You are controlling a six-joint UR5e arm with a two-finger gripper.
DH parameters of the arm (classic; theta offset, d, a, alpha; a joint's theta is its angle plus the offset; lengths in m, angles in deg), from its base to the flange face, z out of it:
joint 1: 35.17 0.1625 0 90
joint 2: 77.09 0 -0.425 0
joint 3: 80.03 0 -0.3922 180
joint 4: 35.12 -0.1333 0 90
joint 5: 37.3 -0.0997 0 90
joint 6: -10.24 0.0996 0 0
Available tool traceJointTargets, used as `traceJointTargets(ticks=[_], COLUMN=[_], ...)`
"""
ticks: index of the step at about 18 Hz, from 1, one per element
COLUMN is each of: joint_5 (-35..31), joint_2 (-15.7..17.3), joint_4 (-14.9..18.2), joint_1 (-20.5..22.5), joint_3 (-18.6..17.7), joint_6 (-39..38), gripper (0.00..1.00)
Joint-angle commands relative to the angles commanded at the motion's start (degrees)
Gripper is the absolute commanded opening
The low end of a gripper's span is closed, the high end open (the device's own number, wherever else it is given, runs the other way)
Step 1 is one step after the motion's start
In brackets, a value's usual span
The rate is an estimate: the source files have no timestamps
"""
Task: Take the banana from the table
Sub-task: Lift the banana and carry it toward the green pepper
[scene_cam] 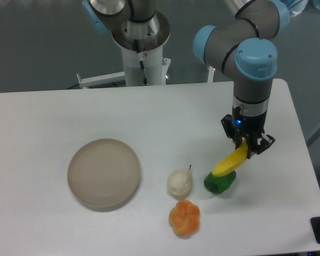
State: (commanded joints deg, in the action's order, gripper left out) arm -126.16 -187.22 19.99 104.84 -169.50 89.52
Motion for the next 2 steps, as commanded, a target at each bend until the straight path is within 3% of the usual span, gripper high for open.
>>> traceJointTargets(ticks=[2], joint_5=[0.0], joint_2=[0.0], joint_4=[-0.1], joint_1=[0.0], joint_3=[0.1], joint_6=[0.0], gripper=[0.24])
